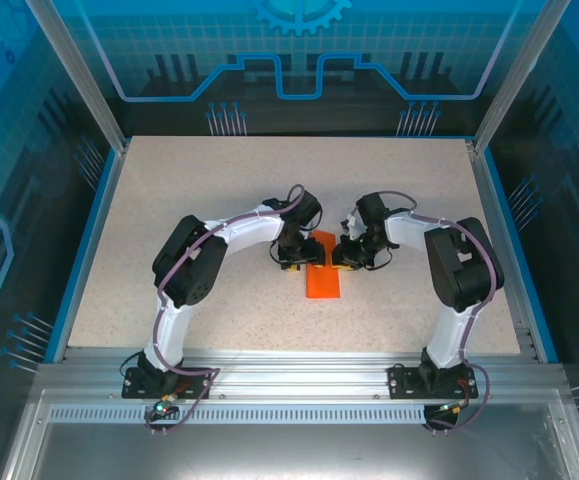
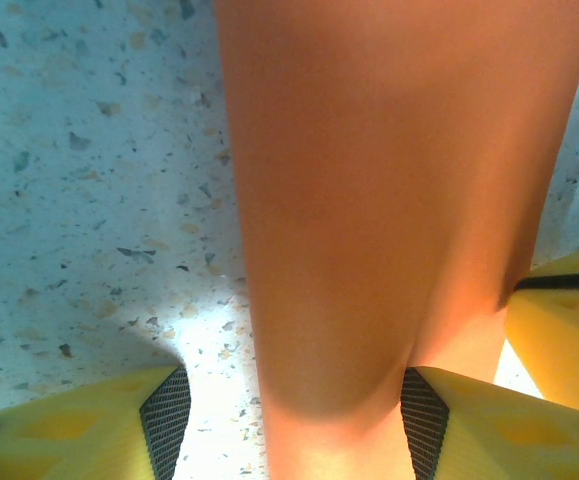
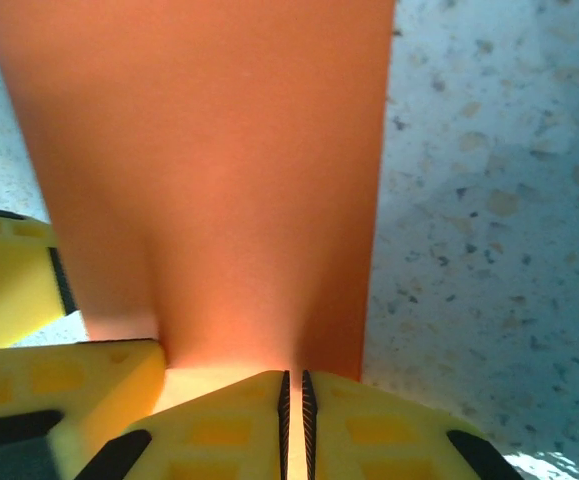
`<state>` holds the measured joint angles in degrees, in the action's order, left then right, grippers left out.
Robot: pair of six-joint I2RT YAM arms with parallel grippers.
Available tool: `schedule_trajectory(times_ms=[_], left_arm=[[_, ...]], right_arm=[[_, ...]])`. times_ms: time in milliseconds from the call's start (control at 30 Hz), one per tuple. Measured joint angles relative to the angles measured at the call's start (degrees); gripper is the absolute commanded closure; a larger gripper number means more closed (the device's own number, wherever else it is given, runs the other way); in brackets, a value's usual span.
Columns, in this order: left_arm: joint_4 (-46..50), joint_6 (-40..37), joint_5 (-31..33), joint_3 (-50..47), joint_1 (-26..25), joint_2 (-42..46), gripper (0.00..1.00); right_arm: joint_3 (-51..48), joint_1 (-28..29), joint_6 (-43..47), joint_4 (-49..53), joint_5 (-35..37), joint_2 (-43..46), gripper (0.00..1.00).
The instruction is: Fold a paper plane with a square sheet of paper (fold left side to right side)
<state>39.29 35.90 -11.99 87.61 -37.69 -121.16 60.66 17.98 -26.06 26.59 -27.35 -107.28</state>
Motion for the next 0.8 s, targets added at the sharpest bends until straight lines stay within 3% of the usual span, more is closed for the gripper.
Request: schedule_trajectory(times_ms=[333, 500, 800], left_arm=[[-1.25, -0.02, 0.17, -1.16, -0.20, 1.16, 0.34], [-2.67, -0.04, -0.15, -4.22, -0.13, 6.14, 0.33], [-12.79, 1.11, -8.35, -7.23, 0.07, 12.63, 0.53]], right_arm=[[1.40, 0.04, 0.66, 1.90, 0.70, -1.64, 0.86], [1.55, 0.04, 0.70, 2.03, 0.74, -1.81, 0.86], [1.60, 0.04, 0.68, 2.12, 0.74, -1.86, 0.86]])
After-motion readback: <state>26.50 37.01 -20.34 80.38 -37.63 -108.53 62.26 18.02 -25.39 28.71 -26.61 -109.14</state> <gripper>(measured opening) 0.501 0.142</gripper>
